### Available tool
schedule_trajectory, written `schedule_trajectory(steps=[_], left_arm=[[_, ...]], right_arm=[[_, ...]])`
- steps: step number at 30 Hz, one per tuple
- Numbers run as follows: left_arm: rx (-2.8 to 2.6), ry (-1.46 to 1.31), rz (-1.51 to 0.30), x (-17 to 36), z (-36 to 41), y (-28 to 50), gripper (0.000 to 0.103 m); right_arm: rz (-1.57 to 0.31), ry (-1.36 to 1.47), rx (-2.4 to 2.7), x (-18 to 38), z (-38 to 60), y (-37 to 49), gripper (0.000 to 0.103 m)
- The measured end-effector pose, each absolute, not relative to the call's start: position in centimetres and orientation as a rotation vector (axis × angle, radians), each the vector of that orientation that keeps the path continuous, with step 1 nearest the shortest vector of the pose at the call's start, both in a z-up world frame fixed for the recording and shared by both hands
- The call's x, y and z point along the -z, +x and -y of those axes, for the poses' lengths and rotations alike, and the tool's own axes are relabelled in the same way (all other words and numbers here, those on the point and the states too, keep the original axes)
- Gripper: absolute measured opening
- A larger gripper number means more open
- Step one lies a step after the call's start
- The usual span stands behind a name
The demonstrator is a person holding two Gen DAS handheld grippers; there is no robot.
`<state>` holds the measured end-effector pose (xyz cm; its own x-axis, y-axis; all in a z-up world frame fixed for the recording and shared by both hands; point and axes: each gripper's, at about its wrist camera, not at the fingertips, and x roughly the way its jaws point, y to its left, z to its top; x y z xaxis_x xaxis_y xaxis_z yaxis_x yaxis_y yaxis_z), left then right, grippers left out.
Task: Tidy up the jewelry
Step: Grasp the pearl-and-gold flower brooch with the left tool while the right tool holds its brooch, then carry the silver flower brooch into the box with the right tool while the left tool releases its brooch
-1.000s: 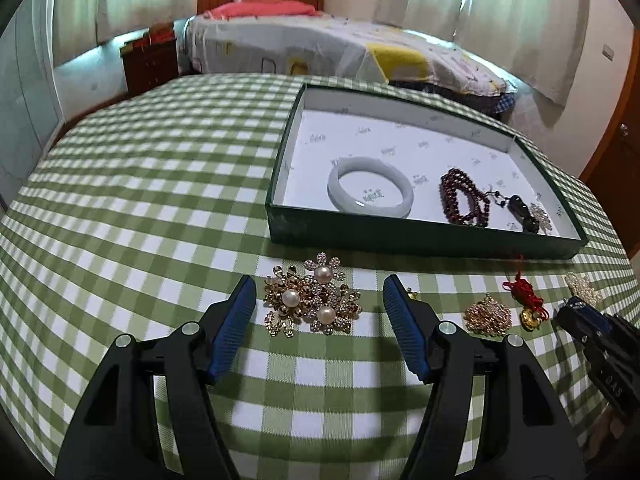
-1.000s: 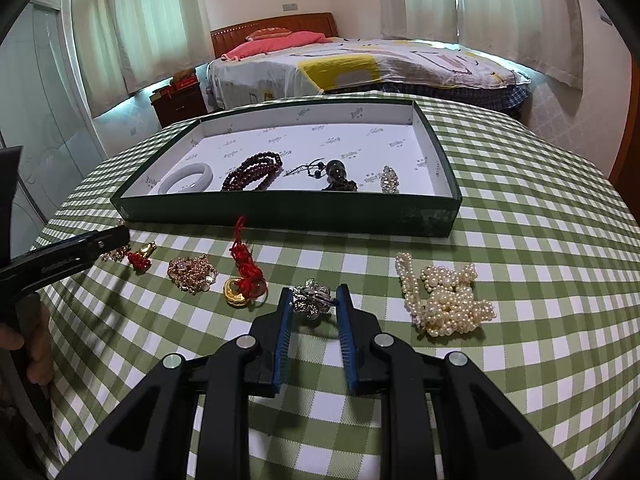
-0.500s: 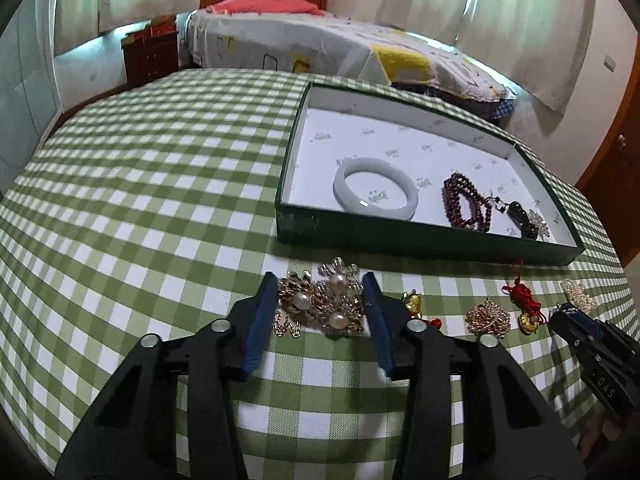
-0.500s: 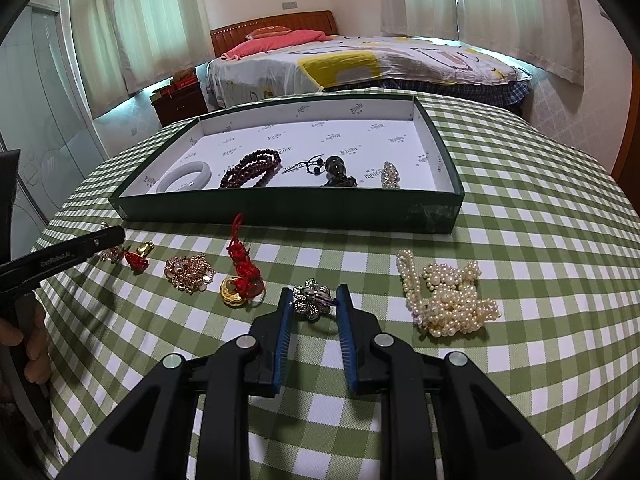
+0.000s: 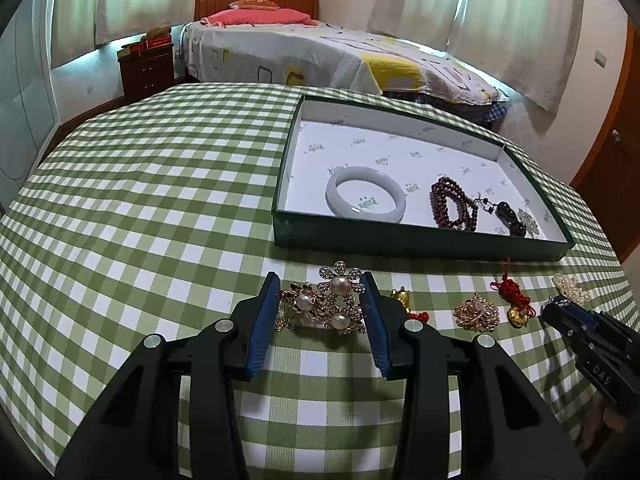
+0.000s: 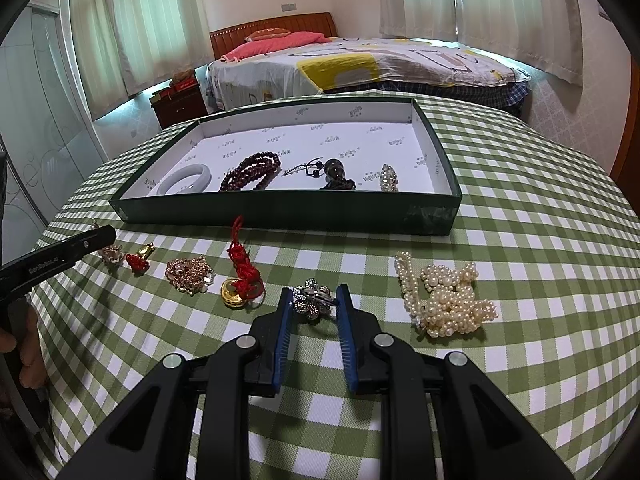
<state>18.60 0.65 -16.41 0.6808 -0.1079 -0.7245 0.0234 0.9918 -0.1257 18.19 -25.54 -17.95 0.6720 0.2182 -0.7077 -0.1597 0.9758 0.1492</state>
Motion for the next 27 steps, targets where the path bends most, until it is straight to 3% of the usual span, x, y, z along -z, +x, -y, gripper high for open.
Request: schedule_trajectory(steps=[27], left_arm=[[0.108, -0.11, -0.654, 9.1, -0.4, 15.4, 0.04]], right_arm=[[-0.685, 0.079, -0.216, 13.1, 25.4, 16.2, 0.023]])
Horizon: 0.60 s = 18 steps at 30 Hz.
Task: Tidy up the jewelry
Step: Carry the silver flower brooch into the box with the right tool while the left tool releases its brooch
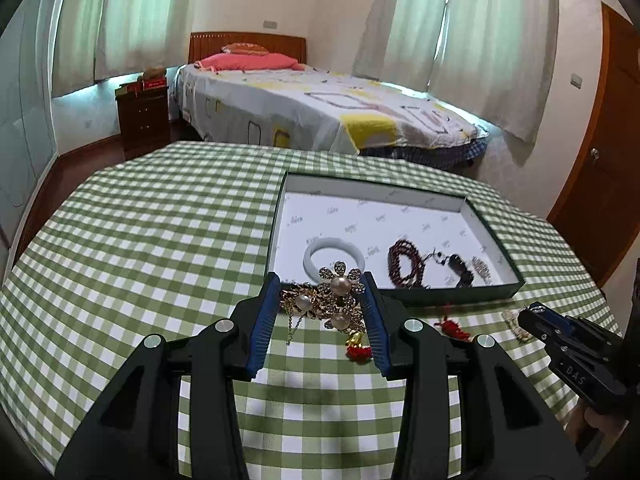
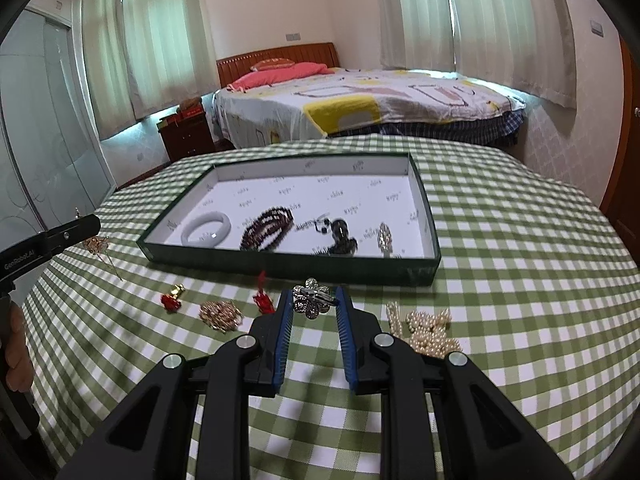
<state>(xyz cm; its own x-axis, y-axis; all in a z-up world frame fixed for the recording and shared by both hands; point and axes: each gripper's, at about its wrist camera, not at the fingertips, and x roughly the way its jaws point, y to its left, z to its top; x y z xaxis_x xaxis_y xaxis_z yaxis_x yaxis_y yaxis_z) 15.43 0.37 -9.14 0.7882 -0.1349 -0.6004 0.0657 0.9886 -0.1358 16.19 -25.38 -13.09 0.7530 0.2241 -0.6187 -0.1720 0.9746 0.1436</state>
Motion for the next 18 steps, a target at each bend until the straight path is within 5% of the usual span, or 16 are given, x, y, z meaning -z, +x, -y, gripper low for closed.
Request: schedule_trajectory(steps=[18], left_arm=[[0.13, -0.111, -0.532, 4.6, 0.1, 13.6, 0.04]], right_arm=[[-0.558, 0.066, -0.222, 8.1, 25.2, 15.9, 0.023]])
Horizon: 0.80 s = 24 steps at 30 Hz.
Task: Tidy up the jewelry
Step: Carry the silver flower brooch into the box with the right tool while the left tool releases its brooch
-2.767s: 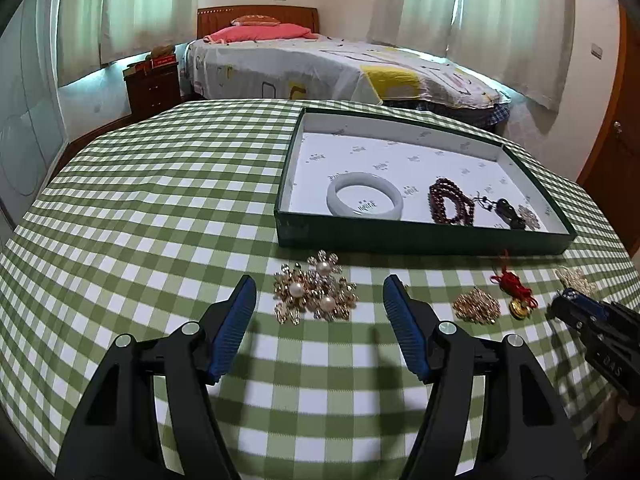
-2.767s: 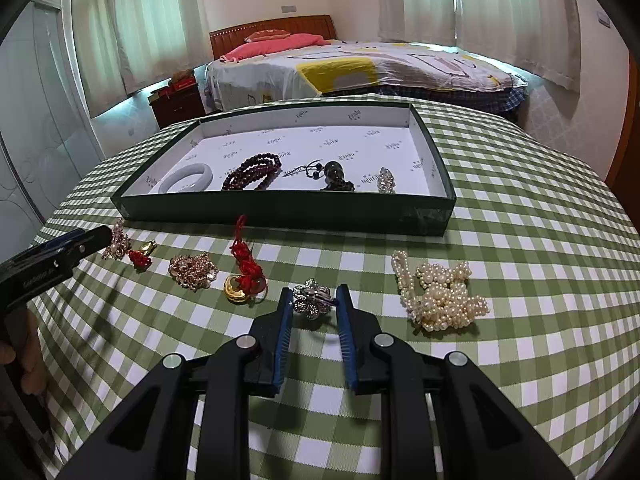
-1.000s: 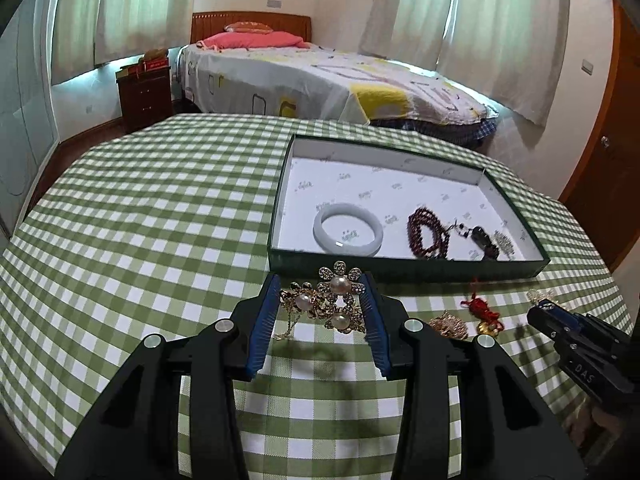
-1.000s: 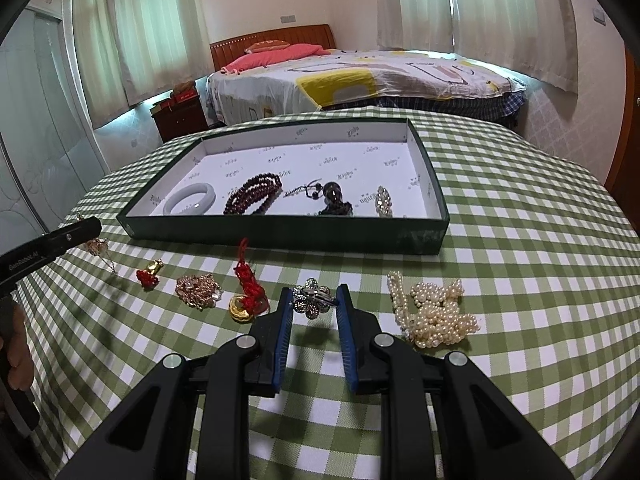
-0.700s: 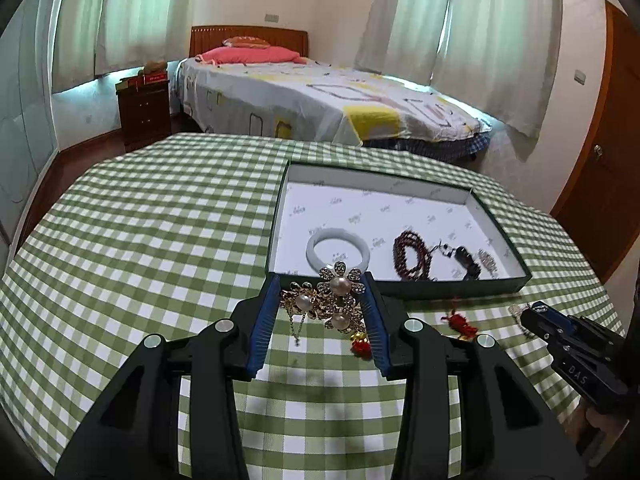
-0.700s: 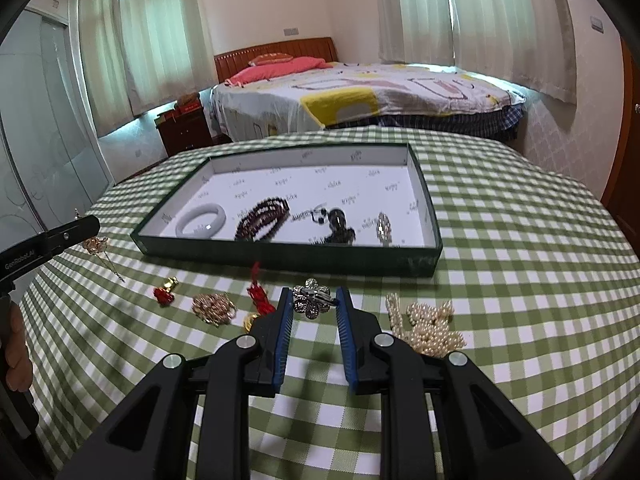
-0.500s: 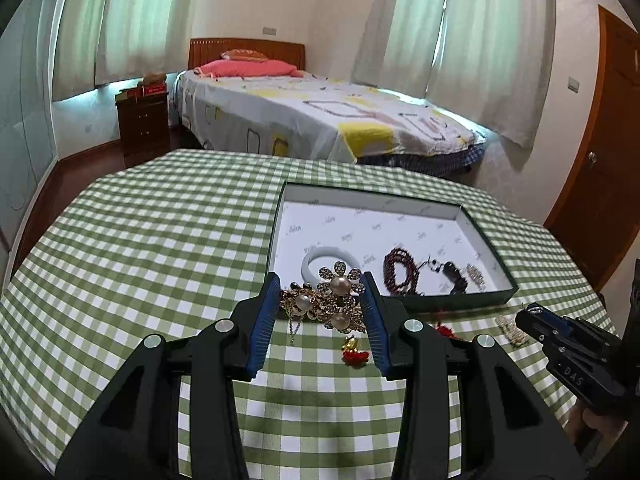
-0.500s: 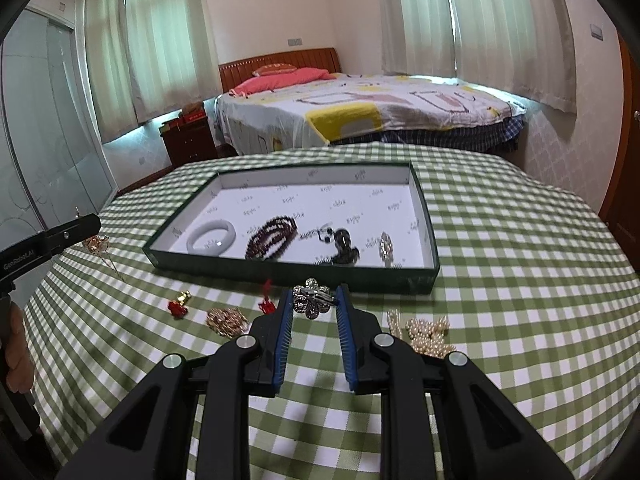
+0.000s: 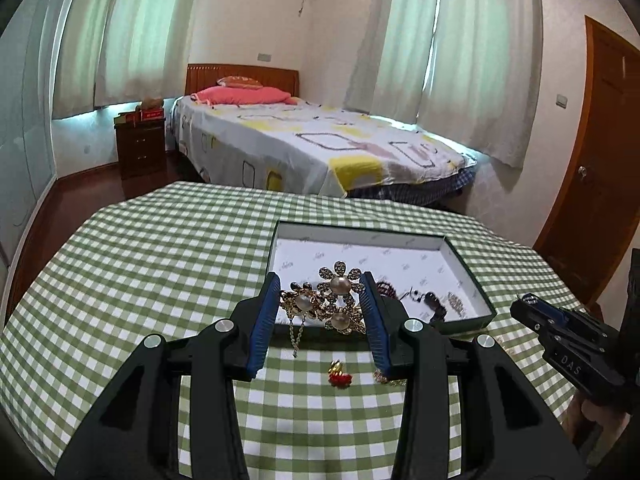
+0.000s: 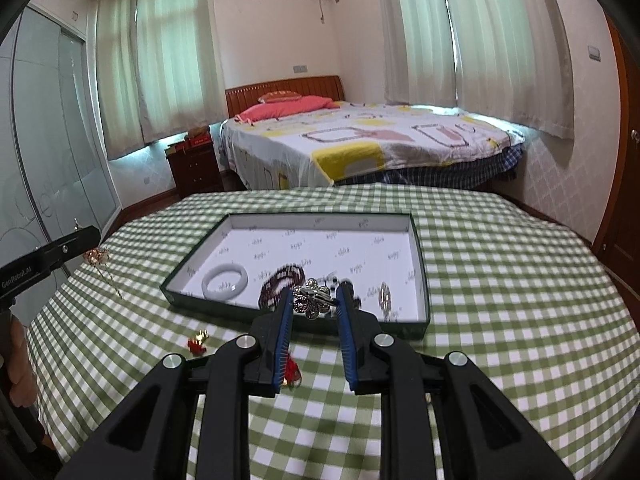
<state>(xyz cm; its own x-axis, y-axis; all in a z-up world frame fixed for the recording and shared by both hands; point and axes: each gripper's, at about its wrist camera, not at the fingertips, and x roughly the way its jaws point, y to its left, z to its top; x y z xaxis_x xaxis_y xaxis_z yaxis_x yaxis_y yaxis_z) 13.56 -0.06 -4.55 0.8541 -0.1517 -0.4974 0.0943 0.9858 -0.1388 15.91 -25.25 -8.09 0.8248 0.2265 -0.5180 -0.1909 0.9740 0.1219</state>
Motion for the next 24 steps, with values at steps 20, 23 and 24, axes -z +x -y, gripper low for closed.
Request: schedule_trajectory(steps=[20, 23, 24], left_arm=[[0.191, -0.101, -0.456, 1.9, 2.9, 24.0, 0.04], [0.185, -0.081, -0.469, 2.8, 3.4, 26.6, 0.04], [0.182, -0.075, -0.478, 3.2, 3.5, 27.2, 0.04]], right_arm=[[-0.456, 0.045, -0.208, 4.9, 26.1, 24.2, 0.023], [-0.469, 0.043, -0.199, 5.7, 26.3, 25.9, 0.023], [-0.475, 0.043, -0.197, 6.0, 26.3, 26.2, 0.023]])
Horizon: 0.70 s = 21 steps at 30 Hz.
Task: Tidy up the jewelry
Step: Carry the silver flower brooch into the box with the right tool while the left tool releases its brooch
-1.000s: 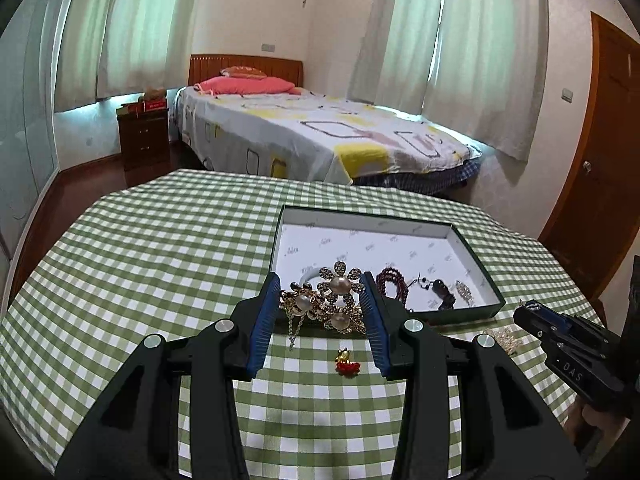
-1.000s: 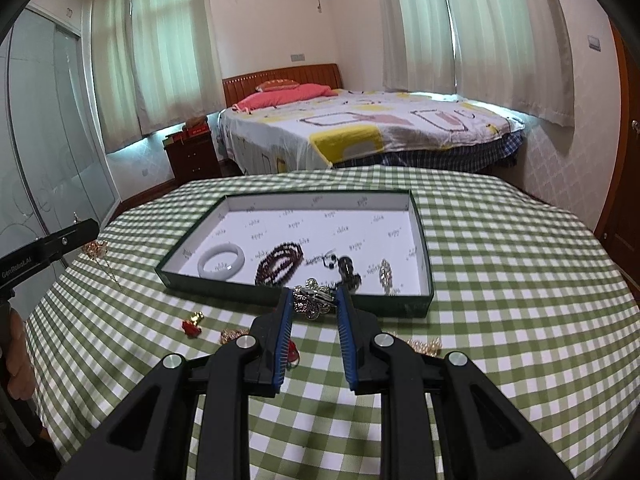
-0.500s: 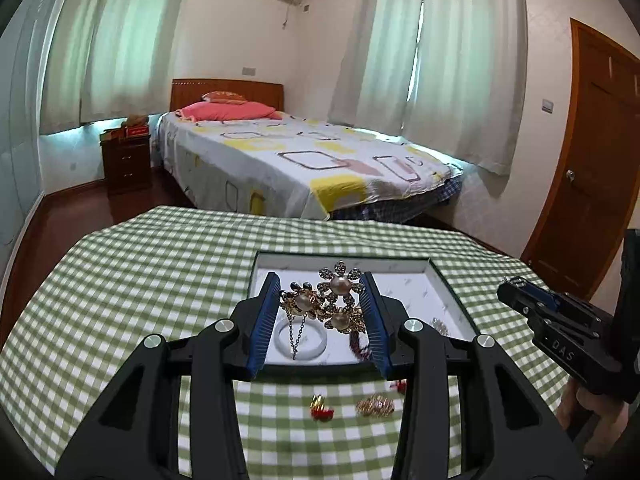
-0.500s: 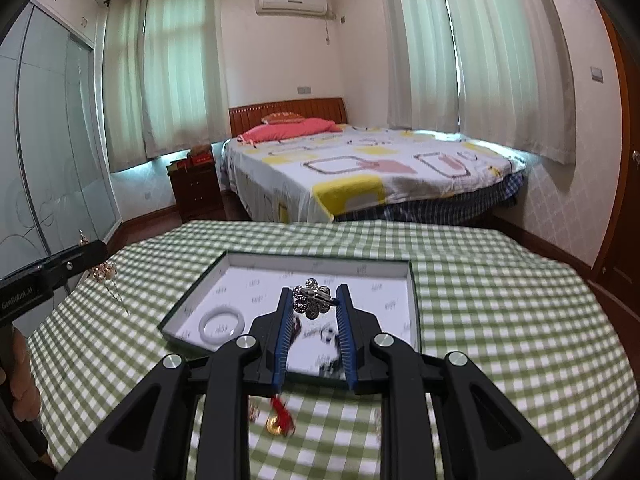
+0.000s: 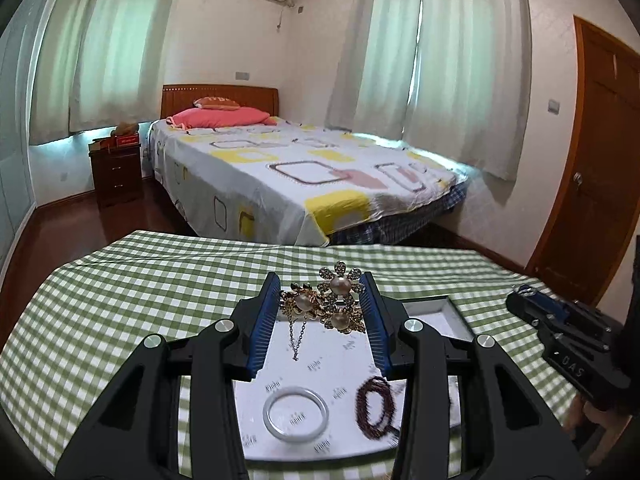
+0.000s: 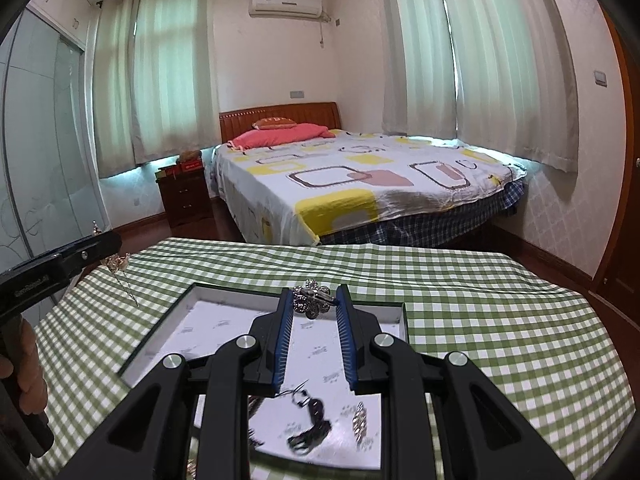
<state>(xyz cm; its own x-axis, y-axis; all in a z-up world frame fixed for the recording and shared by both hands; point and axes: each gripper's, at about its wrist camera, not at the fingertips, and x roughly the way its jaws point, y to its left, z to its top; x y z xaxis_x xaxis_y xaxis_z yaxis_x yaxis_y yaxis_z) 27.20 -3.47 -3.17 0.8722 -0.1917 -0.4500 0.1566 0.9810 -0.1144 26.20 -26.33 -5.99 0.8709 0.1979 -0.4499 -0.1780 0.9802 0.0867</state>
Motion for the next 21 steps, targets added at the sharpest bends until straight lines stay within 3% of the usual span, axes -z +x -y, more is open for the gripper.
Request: schedule_trajectory(steps=[13, 21], left_arm=[[0.132, -0.081, -0.814, 13.5, 3.1, 36.9, 0.04], [0.124, -0.089, -0.942, 16.3, 2.8, 38.9, 0.04]], right_arm=[[-0.691, 0.066, -0.18, 13.7, 26.8, 32.5, 0.023], [-0.771, 0.055, -0.17, 15.4, 26.9, 33.9, 0.023]])
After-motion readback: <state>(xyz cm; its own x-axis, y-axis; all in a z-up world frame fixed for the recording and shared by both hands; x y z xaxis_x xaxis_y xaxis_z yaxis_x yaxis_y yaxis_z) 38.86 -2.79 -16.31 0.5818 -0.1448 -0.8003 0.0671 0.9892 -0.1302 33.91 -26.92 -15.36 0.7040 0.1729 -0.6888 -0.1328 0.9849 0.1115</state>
